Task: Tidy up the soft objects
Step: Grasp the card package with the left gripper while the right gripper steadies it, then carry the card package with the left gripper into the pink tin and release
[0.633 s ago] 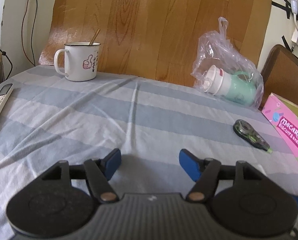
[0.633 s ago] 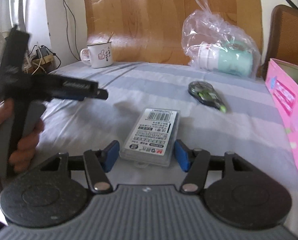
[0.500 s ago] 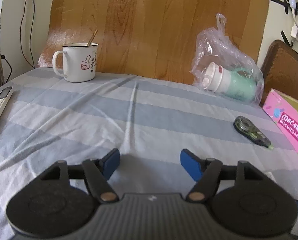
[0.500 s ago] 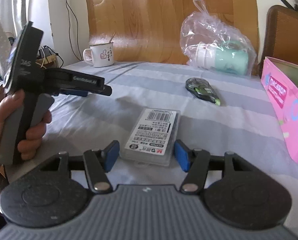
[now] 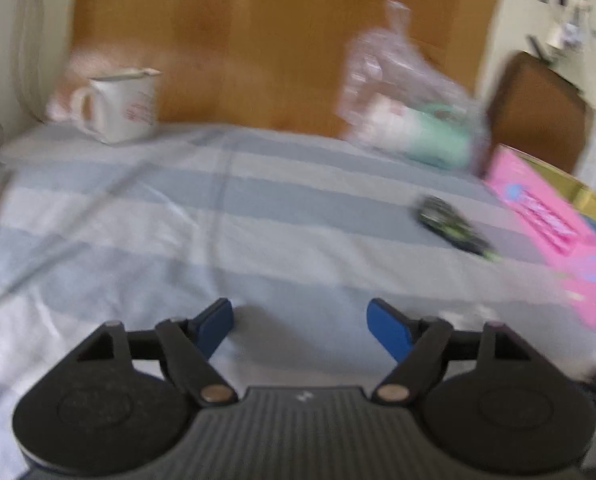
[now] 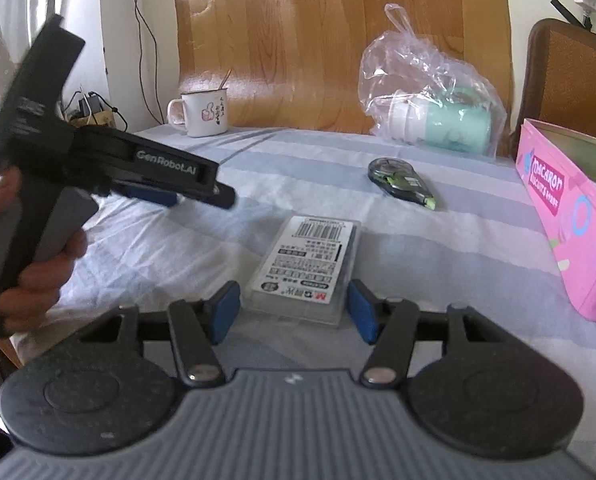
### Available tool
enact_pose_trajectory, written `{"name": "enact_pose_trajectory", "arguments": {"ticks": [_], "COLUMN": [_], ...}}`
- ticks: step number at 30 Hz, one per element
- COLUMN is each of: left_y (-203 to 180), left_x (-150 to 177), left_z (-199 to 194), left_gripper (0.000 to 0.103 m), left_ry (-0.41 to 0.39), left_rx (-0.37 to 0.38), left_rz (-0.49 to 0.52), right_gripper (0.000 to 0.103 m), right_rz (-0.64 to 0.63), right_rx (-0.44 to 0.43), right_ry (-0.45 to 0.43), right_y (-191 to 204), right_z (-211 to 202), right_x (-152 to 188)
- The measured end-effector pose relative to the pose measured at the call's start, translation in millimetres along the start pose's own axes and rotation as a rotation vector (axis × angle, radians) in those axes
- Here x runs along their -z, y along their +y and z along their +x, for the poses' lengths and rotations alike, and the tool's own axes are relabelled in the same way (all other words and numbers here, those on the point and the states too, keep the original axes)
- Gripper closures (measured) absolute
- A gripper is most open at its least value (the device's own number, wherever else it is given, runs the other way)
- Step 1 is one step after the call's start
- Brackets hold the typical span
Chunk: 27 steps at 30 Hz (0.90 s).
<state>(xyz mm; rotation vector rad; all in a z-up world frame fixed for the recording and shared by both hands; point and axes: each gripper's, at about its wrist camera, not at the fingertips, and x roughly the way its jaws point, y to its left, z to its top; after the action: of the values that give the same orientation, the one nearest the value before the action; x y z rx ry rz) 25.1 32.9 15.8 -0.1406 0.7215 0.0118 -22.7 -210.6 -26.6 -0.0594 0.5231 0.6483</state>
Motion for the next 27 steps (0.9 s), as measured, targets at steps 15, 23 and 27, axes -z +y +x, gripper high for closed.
{"name": "enact_pose_trajectory", "arguments": {"ticks": [15, 23, 27], "left_y": [-88.3, -184.9, -240.2], "left_x": [17.5, 32.6, 37.3], "left_z": [-12.8, -10.0, -16.7], "left_gripper": [0.068, 0.071, 0.073], "left_ry": [0.285, 0.361, 0.369], "left_rx": [0.437, 0.583, 0.674], "left_rz": [0.043, 0.198, 0.306], "right_gripper": [0.042, 0.042, 0.042], "right_rz": [0.244, 0.335, 0.331], "right_rx": [-0.085, 0.135, 0.251], "right_ry": [-0.102, -0.186, -0.278], "right_y": [-39.4, -75.2, -88.4], "right_z": [-59.9, -120.6, -146.8], "right_x": [38.2, 78.4, 81.6]}}
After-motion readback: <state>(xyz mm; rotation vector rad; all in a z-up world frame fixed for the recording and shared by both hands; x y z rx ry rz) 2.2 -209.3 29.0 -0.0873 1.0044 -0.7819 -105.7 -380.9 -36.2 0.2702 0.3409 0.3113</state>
